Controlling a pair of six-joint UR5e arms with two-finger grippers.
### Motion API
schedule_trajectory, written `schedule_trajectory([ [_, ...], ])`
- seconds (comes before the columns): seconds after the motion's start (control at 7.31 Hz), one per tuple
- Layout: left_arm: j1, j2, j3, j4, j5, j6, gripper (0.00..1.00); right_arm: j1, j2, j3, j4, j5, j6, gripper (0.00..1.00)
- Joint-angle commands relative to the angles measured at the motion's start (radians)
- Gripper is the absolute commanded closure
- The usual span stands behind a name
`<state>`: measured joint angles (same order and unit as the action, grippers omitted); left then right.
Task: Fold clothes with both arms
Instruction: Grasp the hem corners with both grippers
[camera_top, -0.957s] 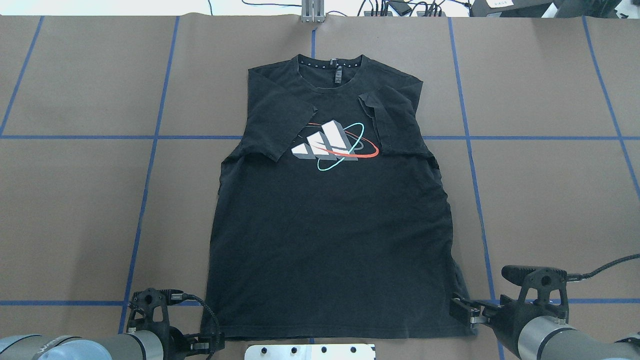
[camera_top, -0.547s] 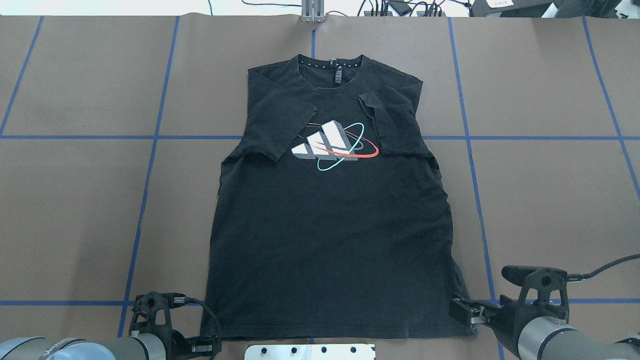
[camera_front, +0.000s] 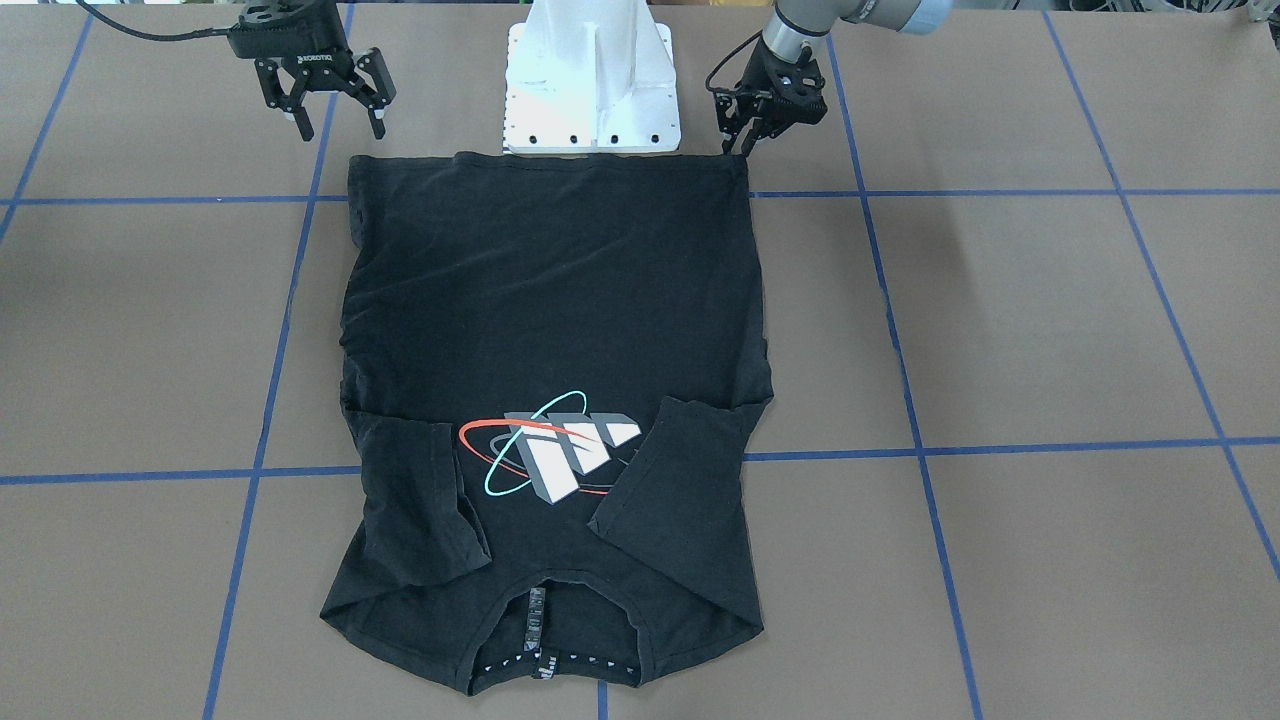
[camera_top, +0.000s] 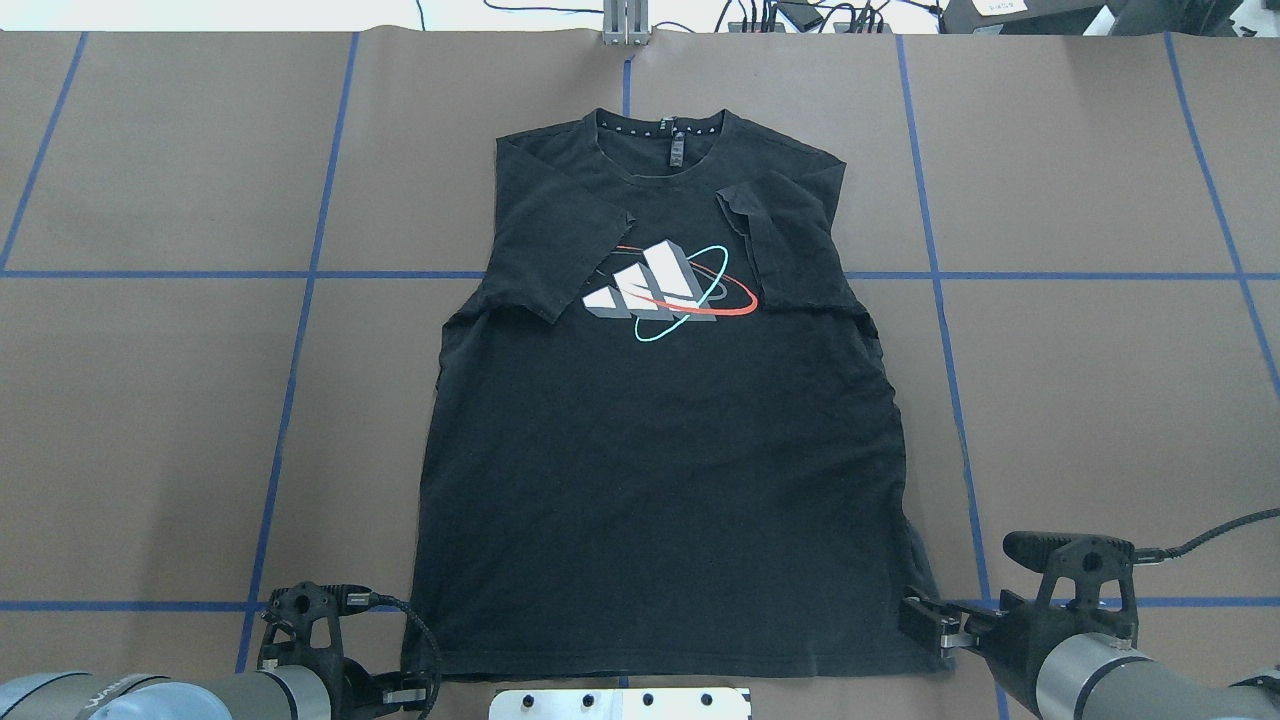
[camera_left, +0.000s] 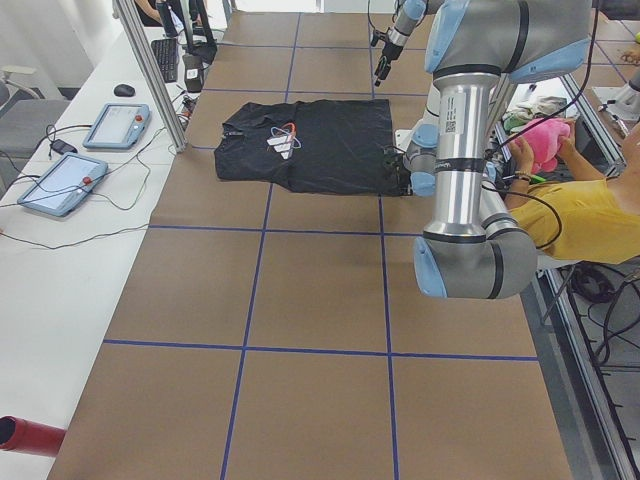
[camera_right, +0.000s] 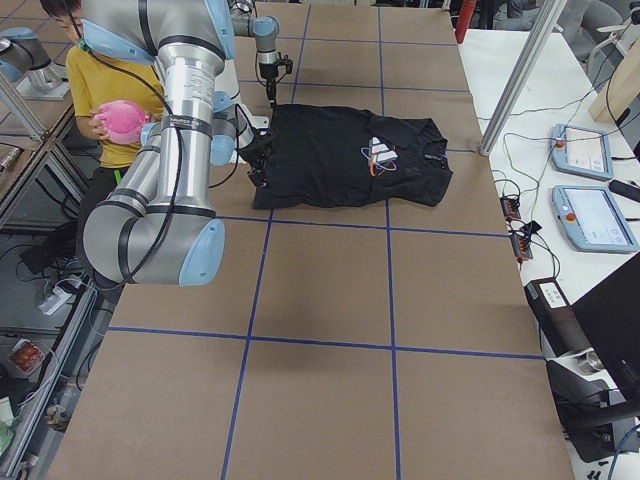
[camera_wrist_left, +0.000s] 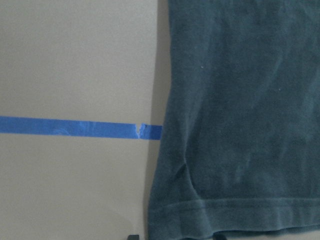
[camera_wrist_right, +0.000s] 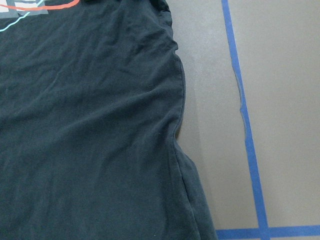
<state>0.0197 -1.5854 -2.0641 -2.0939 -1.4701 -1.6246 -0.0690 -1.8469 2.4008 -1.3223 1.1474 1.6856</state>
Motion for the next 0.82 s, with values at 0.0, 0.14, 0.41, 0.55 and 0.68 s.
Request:
schedule_trajectory([
  [0.0,-0.012,0.001,0.001,0.000,-0.001,0.006,0.56,-0.002,0.000,0.000,0.000,0.000,0.000,0.00],
  [0.14,-0.014,0.002,0.001,0.000,-0.001,0.006,0.56,-0.002,0.000,0.000,0.000,0.000,0.000,0.00],
  [0.41,-0.015,0.002,0.004,0.000,-0.001,0.008,0.56,-0.005,0.000,0.000,-0.002,0.000,0.000,0.00],
  [0.55,-0.015,0.002,0.004,0.000,0.001,0.008,0.59,-0.003,0.000,0.000,-0.002,0.000,0.000,0.00],
  [0.68,-0.015,0.001,0.004,0.000,0.002,0.008,0.71,-0.005,0.000,0.000,-0.002,0.000,0.000,0.00],
])
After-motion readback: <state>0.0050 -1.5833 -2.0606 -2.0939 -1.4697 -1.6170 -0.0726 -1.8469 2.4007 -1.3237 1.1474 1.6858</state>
